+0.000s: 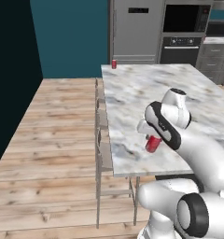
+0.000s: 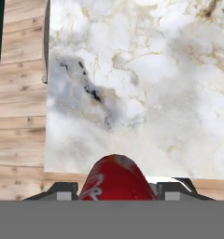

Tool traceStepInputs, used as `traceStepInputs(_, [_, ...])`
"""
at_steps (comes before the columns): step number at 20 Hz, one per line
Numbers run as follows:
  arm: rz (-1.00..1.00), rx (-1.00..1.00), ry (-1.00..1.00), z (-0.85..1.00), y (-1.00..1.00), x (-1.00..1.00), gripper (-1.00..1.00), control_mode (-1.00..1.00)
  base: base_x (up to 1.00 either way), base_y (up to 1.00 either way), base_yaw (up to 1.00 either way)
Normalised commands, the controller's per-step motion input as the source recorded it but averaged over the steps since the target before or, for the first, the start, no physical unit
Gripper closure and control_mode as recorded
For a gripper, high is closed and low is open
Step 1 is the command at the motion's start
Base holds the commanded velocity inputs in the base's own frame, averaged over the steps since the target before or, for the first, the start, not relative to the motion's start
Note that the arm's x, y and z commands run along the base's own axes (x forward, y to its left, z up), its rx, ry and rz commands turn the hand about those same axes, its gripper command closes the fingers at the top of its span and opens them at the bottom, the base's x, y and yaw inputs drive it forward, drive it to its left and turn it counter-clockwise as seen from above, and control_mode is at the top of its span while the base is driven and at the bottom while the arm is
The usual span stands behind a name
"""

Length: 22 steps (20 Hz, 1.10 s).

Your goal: Four empty soda cans are scattered around the kitchen. Gather all the cans and cluster them next to the stove for recycling.

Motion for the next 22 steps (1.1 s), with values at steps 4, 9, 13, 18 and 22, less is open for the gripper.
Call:
traceStepInputs(4, [-0.12,0.01,-0.02,0.52,0.00,-0.60,1.00,-1.00,0.00,0.00,0.00])
traceStepInputs(9, [-0.12,0.00,0.00,0.40,0.00,-0.56,1.00,-1.00,0.00,0.00,0.00])
traceStepInputs(13, [-0.12,0.00,0.00,0.29,0.00,-0.37,1.00,-1.00,0.00,0.00,0.00])
traceStepInputs(18, [-0.12,-0.01,0.00,0.07,0.05,-0.12,1.00,-1.00,0.00,0.00,0.00])
traceStepInputs(22, [-0.12,-0.01,0.00,0.00,0.03,-0.01,1.00,-1.00,0.00,0.00,0.00])
